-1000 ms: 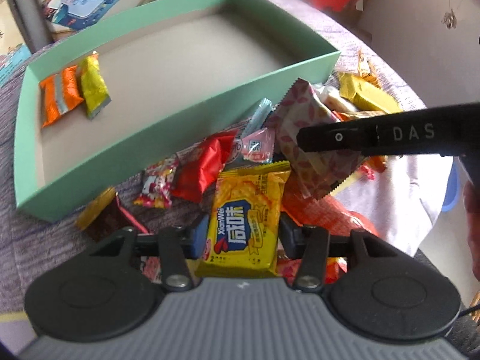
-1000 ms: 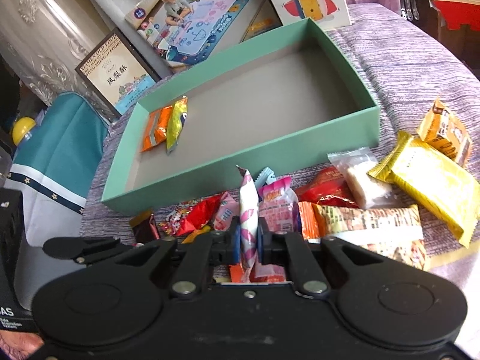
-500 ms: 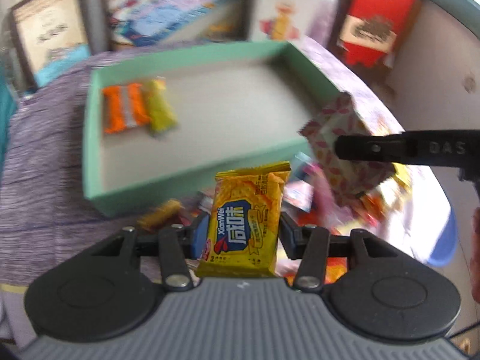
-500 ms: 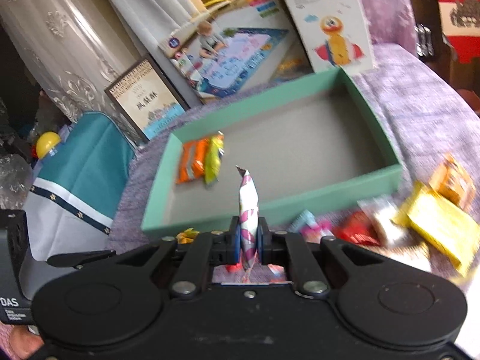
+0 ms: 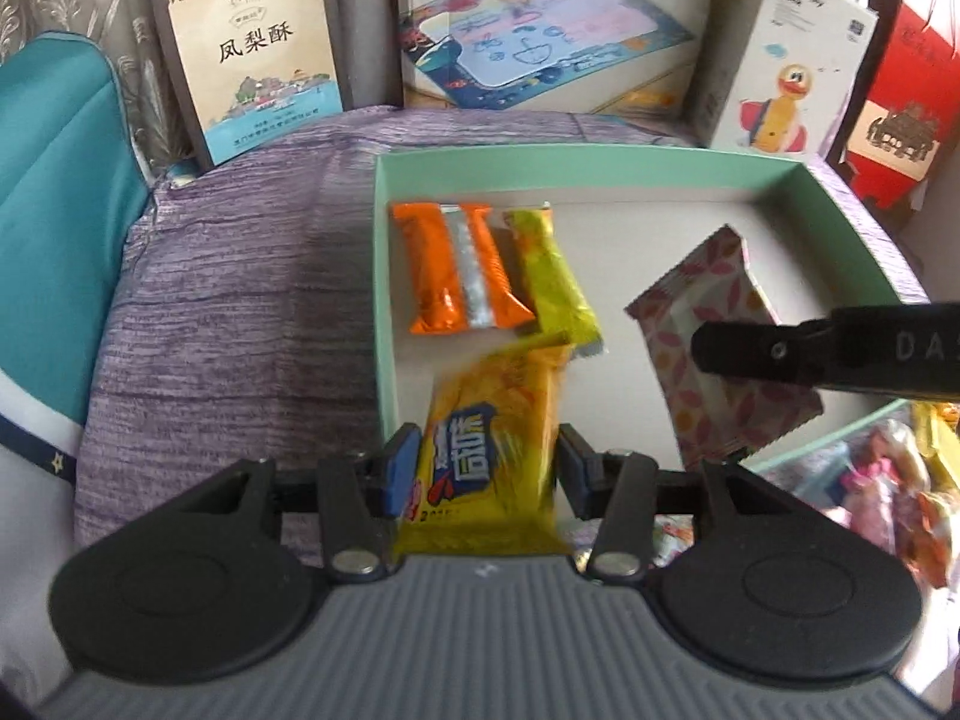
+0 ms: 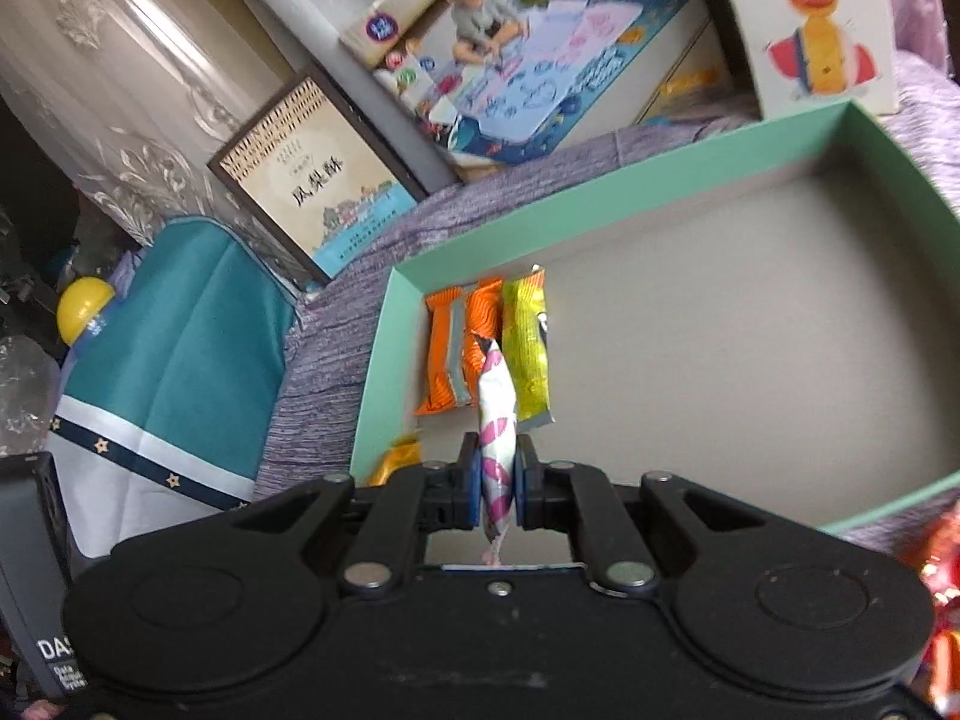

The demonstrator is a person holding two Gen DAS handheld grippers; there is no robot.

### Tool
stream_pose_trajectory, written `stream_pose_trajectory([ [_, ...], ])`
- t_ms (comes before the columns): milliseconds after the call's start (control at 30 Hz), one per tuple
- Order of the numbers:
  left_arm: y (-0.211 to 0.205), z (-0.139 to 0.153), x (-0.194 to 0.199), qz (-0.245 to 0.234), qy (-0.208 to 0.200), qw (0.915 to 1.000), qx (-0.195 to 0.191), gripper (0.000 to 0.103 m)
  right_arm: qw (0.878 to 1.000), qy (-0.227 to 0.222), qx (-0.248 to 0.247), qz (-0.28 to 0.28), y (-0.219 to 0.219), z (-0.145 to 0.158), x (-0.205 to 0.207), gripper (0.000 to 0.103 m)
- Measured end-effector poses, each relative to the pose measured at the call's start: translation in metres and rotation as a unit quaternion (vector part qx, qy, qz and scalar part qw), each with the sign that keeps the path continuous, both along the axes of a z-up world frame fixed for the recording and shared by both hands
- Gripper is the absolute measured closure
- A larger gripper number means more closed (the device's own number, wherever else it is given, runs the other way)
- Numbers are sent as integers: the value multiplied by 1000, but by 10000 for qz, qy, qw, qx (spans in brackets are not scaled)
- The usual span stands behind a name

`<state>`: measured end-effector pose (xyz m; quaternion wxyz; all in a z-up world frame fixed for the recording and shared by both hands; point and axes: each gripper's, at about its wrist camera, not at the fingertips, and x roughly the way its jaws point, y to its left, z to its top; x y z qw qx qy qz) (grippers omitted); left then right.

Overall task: Organize snacks
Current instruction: 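Place both packs in the tray beside the bars and open both tools, then grasp the orange wrapper with the left tool while the right grasps the striped wafer bag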

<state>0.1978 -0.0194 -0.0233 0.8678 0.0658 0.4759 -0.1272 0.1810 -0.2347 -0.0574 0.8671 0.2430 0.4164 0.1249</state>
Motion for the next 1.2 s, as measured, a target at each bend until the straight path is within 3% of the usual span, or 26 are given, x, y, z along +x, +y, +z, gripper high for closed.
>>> stream_pose_trajectory([
  [33, 0, -2, 4, -10, 7, 10000, 6, 66, 10000, 35, 1, 29, 3, -3, 5, 93],
  [200, -3, -12, 15, -41, -37, 10000, 23, 67, 9998, 102, 25, 143, 15, -12, 22, 92],
  [267, -4, -10, 15, -71, -148, 9999, 45, 64, 9997, 129, 4, 206, 20, -11, 27, 83],
  [333, -5, -6, 11, -96, -236, 9997, 29, 39, 9996, 99, 98, 231, 19, -8, 29, 37],
  [367, -4, -5, 9, -149, -234, 9996, -60, 34, 9997, 37, 94, 208, 17, -5, 27, 26],
  [400, -4, -3, 7, -139, -239, 9996, -68, 21, 9998, -54, 44, 177, 15, -2, 24, 12],
  [433, -5, -1, 5, -104, -308, 9995, -21, 10, 9997, -158, -5, 163, 11, 1, 19, 8],
  [500, -5, 2, 1, -59, -421, 9991, 15, 3, 9994, -273, -101, 162, 7, 8, 13, 2],
  [900, -15, 12, -24, -12, -174, 9998, -113, 0, 9989, -300, -349, 84, -16, 21, -24, 0],
  [1200, -43, 19, -72, -325, -92, 9993, -143, 0, 9972, -395, -638, -63, -53, 33, -78, 0],
])
